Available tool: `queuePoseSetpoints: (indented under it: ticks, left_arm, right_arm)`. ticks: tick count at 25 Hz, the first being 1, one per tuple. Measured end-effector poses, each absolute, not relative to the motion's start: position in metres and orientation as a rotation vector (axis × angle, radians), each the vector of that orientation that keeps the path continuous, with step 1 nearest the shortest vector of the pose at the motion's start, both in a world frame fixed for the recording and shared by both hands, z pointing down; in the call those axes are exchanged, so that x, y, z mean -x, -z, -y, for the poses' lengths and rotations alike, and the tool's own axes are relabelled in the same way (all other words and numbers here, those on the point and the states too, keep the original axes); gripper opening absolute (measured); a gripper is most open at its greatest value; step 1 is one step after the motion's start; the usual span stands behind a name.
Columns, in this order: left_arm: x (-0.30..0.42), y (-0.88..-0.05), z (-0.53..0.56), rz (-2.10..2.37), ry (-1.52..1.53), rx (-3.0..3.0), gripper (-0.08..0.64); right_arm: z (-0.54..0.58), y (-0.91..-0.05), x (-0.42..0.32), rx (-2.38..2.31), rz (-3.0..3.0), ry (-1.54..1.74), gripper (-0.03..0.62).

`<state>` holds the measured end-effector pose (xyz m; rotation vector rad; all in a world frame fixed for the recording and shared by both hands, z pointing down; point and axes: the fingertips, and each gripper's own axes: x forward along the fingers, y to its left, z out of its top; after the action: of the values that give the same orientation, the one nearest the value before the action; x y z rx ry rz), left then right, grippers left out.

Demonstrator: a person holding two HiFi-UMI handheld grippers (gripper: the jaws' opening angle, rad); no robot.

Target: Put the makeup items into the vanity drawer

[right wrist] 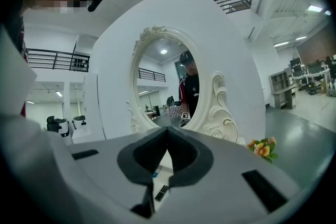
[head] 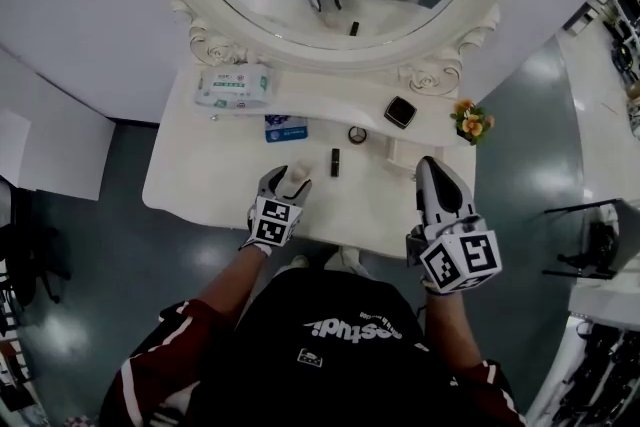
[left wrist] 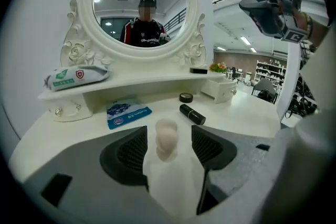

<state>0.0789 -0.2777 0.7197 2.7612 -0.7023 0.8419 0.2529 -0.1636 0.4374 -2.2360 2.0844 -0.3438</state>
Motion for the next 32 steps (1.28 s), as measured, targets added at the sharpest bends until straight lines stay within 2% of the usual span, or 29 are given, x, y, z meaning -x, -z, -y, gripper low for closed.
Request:
queuePoseSetpoints:
  ticks: [15, 16, 17, 18, 32]
  left_arm:
    - [-0.086, -0.753, 0.288, 0.715, -0.982, -2.687, 0.248]
    - [-0.086, -0.756, 0.289, 0.713, -0.991, -2.695, 0.223]
    - [-0.085, -0.758, 0.29, 0.713, -0.995, -2.702, 0.155]
    - [-0.085, -0.758, 0.29, 0.711, -0.995, -2.704, 0.138]
    - [-0.08, -0.73, 0.293, 0.707, -0.979, -2.718, 0.129]
  right_arm:
    - [0.163, -0.453, -0.259, 2.236, -2.095, 0.39, 0.005]
    - [0.162, -0.453, -0.259, 2.236, -2.095, 0.389, 0.005]
    - [0.162, -0.453, -0.259, 2.235, -2.096, 0.389, 0.003]
    - [0.162, -0.453, -0.258, 2.234, -2.096, 0.389, 0.005]
    - [0.163, -0.446, -0.253, 2.232, -2.084, 0.365, 0.003]
